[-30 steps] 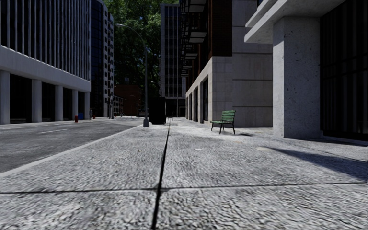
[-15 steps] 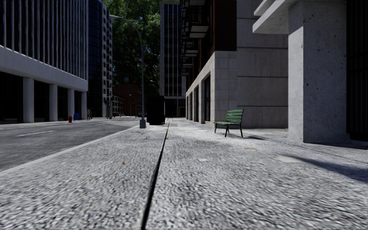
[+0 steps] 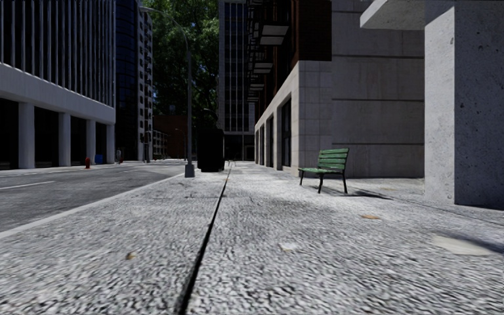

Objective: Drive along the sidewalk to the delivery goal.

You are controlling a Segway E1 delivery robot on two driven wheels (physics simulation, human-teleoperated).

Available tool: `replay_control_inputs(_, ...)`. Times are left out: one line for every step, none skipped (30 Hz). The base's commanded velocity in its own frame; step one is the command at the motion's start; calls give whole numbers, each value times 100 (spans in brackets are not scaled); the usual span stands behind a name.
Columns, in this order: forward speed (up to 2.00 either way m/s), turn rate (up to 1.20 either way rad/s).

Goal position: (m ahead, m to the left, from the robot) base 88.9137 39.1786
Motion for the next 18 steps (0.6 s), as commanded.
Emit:
replay_control_inputs(200, 0)
replay_control_inputs(200, 0)
replay_control_inputs(200, 0)
replay_control_inputs(200, 0)
replay_control_inputs(200, 0)
replay_control_inputs(200, 0)
replay_control_inputs(200, 0)
replay_control_inputs(200, 0)
replay_control_inputs(200, 0)
replay_control_inputs(200, 0)
replay_control_inputs(200, 0)
replay_control_inputs(200, 0)
replay_control_inputs(200, 0)
replay_control_inputs(200, 0)
replay_control_inputs(200, 0)
replay_control_inputs(200, 0)
replay_control_inputs(200, 0)
replay_control_inputs(200, 0)
